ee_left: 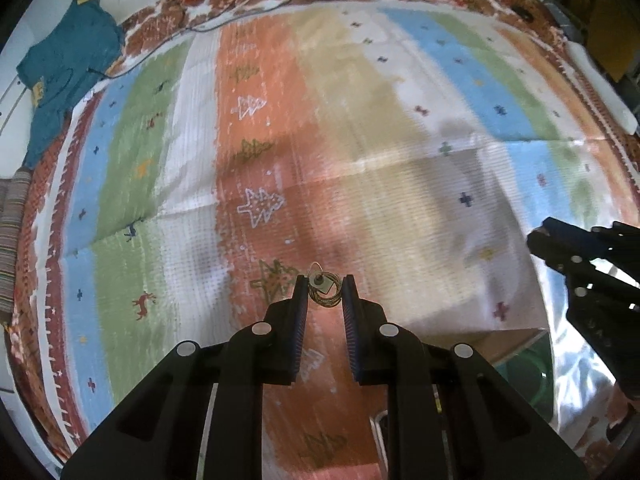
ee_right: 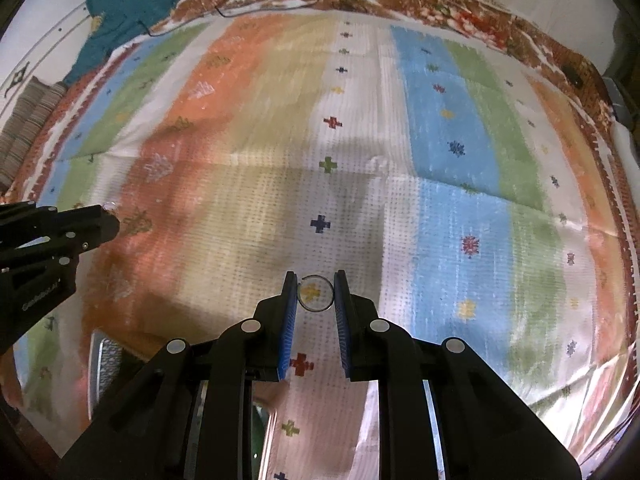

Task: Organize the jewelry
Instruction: 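Carry the charm and the ring over the silver tin with both tools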

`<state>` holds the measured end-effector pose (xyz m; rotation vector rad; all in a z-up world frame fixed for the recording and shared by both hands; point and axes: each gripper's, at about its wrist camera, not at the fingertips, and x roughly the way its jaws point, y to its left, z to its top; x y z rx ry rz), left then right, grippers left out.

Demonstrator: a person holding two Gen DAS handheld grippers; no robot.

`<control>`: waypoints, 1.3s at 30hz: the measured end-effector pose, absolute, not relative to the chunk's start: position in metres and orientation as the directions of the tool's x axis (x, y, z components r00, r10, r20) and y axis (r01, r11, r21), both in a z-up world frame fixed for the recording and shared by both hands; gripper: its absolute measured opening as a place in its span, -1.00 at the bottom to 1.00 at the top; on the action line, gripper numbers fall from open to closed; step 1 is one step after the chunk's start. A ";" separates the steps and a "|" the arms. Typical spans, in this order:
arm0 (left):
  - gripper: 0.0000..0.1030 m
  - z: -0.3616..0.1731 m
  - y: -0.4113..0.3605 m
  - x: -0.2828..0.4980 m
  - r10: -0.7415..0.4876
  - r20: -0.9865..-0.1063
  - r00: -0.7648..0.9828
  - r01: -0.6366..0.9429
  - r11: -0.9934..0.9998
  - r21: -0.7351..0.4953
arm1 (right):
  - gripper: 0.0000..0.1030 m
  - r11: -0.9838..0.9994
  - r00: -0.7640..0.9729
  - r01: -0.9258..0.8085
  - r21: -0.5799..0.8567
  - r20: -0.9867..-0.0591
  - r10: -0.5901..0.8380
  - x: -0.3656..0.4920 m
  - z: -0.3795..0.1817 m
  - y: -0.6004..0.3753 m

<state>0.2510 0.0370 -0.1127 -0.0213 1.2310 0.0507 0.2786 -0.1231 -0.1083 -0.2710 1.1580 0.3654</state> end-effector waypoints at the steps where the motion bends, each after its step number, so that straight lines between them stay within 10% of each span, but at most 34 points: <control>1: -0.67 -0.110 0.036 0.249 0.023 -0.941 0.338 -0.049 0.999 0.007 | -0.63 0.910 0.358 -0.414 -0.022 -0.923 0.141 0.278 -0.107 -0.123; 39: -0.67 -0.043 -0.003 0.151 -0.092 -0.857 0.508 0.033 0.996 -0.088 | -0.63 0.880 0.441 -0.474 -0.017 -0.870 0.221 0.198 -0.069 -0.129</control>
